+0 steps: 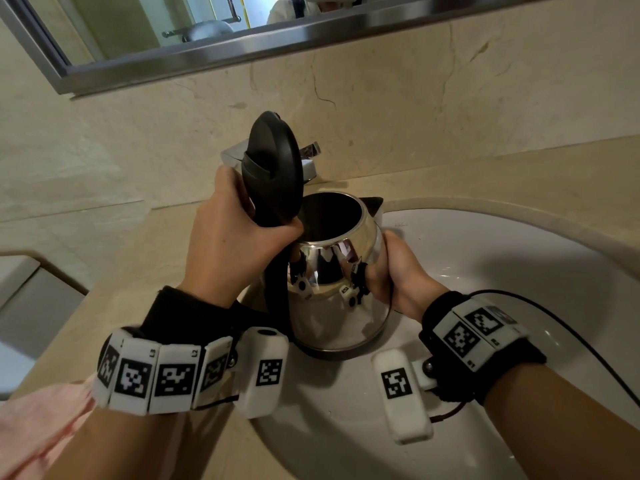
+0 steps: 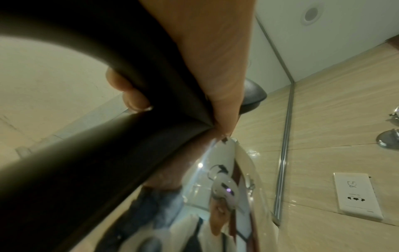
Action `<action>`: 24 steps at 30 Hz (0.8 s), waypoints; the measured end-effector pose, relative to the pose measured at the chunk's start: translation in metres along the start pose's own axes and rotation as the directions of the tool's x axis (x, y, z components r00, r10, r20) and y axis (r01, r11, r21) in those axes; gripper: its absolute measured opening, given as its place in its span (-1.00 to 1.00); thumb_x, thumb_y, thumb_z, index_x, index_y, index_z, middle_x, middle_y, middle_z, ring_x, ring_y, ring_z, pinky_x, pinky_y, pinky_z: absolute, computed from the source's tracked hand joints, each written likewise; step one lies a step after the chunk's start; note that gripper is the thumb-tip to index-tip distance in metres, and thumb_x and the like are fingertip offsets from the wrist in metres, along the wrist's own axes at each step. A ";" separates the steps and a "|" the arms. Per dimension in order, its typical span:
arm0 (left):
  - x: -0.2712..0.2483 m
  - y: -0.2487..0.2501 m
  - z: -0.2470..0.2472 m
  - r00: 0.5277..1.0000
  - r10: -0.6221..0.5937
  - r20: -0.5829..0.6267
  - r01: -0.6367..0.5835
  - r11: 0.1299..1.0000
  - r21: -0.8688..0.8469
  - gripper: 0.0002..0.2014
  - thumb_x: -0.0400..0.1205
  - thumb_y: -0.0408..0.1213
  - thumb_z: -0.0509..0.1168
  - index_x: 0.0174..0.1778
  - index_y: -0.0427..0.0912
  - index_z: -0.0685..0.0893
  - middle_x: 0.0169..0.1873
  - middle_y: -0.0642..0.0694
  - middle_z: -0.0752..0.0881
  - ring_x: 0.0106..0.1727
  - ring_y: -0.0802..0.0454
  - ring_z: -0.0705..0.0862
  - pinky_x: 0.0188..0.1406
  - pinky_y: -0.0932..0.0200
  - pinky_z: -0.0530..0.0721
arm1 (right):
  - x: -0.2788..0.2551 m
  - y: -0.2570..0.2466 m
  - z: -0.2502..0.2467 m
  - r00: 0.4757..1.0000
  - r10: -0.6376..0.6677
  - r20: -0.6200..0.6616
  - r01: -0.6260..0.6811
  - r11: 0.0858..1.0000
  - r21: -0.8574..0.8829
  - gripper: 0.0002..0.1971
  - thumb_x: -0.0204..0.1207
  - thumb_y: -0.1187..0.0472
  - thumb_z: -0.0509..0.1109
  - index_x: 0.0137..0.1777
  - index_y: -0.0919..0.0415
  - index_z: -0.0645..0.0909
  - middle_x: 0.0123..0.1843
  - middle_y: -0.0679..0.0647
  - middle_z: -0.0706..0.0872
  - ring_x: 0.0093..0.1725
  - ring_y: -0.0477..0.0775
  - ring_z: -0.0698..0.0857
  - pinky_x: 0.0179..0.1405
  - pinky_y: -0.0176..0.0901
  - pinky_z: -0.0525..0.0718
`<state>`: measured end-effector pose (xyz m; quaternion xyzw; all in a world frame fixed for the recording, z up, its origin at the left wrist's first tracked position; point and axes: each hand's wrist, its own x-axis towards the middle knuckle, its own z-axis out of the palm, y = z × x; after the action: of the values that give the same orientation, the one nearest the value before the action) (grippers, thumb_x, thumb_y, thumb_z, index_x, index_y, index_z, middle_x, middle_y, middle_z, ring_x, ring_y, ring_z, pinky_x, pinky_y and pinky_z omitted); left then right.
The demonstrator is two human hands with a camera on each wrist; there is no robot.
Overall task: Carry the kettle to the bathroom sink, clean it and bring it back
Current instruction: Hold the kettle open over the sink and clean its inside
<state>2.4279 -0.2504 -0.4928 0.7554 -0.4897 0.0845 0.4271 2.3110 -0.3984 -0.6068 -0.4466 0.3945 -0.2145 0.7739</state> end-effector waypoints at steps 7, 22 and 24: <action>0.001 -0.001 0.000 1.000 -0.004 0.002 0.004 1.000 -0.002 -0.53 0.32 -0.16 0.50 0.00 -0.15 0.41 -0.22 0.09 0.61 -0.20 0.20 0.63 -0.37 0.41 0.56 | -0.007 -0.004 0.006 0.999 0.039 -0.028 -0.039 0.999 0.006 -0.46 0.67 -0.13 -0.02 0.01 0.21 0.70 -0.09 0.24 0.76 -0.02 0.11 0.72 0.08 -0.11 0.62; 0.001 -0.003 0.001 1.000 0.002 -0.003 -0.002 1.000 -0.009 -0.54 0.33 -0.21 0.51 -0.01 -0.13 0.40 -0.25 0.20 0.56 -0.24 0.31 0.58 -0.37 0.47 0.52 | -0.003 -0.005 -0.001 0.996 0.087 -0.008 -0.086 0.996 0.029 -0.46 0.69 -0.13 -0.02 -0.43 0.13 0.47 -0.76 -0.03 0.52 -0.82 -0.16 0.50 -0.85 -0.47 0.36; 0.001 -0.003 0.001 1.000 -0.007 0.001 0.007 1.000 -0.014 -0.54 0.33 -0.20 0.51 0.00 -0.15 0.41 -0.24 0.18 0.57 -0.22 0.29 0.59 -0.34 0.38 0.55 | -0.004 -0.004 -0.001 0.997 0.076 -0.026 -0.076 0.997 0.024 -0.45 0.70 -0.13 -0.02 -0.46 0.11 0.44 -0.81 -0.05 0.45 -0.86 -0.17 0.43 -0.87 -0.50 0.31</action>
<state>2.4307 -0.2514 -0.4949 0.7540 -0.4879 0.0794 0.4326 2.3076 -0.3985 -0.6016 -0.4195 0.4191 -0.1954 0.7812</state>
